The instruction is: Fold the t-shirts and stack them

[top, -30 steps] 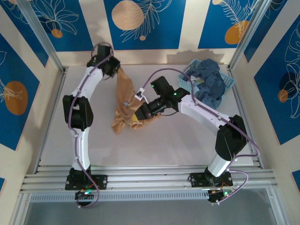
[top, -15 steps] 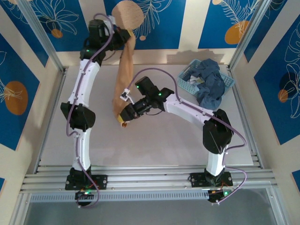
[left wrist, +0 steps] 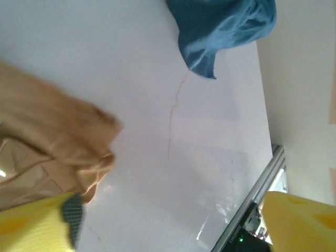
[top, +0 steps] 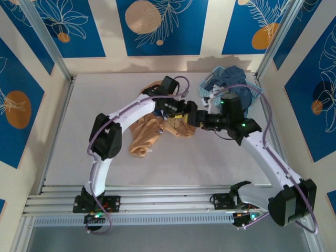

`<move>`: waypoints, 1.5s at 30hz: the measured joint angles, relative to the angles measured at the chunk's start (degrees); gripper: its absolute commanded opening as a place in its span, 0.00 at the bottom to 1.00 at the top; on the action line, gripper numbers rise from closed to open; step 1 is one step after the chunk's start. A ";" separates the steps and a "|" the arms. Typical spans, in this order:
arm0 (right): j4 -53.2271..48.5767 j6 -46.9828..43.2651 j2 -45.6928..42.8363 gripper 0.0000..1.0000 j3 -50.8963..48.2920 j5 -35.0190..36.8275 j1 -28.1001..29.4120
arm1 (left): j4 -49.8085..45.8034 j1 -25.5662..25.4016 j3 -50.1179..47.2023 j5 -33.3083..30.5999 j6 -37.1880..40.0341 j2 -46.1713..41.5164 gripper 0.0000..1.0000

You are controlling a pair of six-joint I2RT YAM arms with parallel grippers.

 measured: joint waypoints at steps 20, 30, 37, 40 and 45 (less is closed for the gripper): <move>-13.77 21.00 35.98 0.62 12.24 18.29 0.90 | -2.03 27.10 -36.20 -16.22 -17.53 -15.91 0.88; -13.64 19.52 45.66 0.32 15.23 19.93 0.31 | -4.98 27.28 -30.29 -16.31 -17.38 -8.76 0.65; -13.16 17.66 47.41 0.00 18.27 21.07 -0.42 | -7.13 27.47 -25.46 -16.06 -18.03 -4.55 0.00; -13.90 16.41 46.82 0.00 20.02 22.25 -0.37 | -1.73 27.10 -23.15 -16.94 -17.31 -3.65 0.00; -16.22 14.75 41.42 0.00 23.78 24.26 -0.37 | 0.20 26.86 -17.68 -21.27 -14.45 -5.22 0.00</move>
